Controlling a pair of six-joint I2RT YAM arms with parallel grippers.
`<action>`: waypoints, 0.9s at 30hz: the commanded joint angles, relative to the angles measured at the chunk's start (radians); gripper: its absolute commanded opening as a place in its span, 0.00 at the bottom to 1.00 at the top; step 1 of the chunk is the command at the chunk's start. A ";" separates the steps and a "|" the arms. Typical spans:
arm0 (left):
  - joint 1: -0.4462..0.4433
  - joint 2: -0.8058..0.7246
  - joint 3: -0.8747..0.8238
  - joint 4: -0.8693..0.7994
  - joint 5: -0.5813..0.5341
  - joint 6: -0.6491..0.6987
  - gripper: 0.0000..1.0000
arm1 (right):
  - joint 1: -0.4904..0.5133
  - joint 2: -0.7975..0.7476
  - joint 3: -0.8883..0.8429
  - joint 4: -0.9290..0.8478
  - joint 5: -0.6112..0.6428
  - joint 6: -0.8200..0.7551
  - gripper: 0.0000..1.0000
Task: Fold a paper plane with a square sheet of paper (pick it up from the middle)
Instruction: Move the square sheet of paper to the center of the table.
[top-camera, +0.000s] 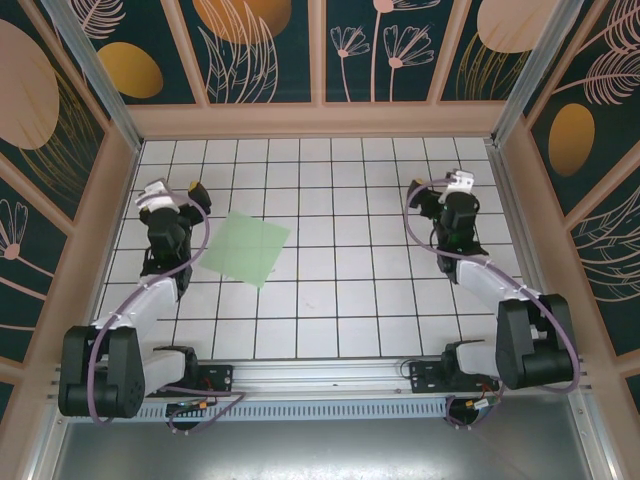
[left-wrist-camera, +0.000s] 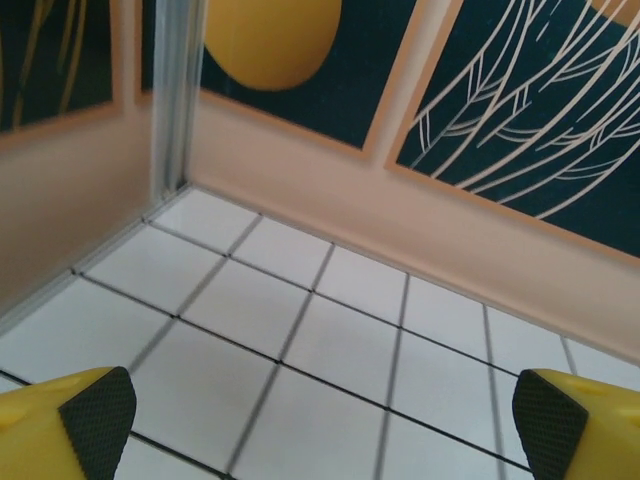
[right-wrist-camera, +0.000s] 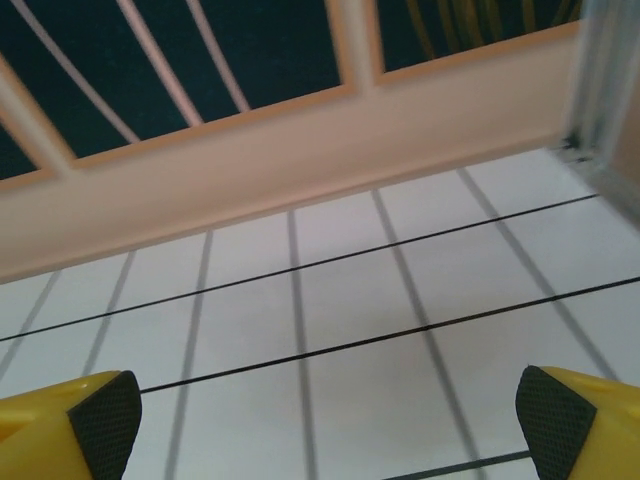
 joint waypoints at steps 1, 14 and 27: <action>0.004 0.007 0.083 -0.349 0.081 -0.178 0.98 | 0.075 0.013 0.075 -0.260 -0.051 0.150 0.99; -0.047 0.290 0.214 -0.574 0.330 -0.301 0.95 | 0.288 0.135 0.099 -0.261 -0.290 0.404 0.99; -0.144 0.411 0.160 -0.602 0.304 -0.458 0.94 | 0.324 0.200 0.128 -0.292 -0.290 0.410 0.99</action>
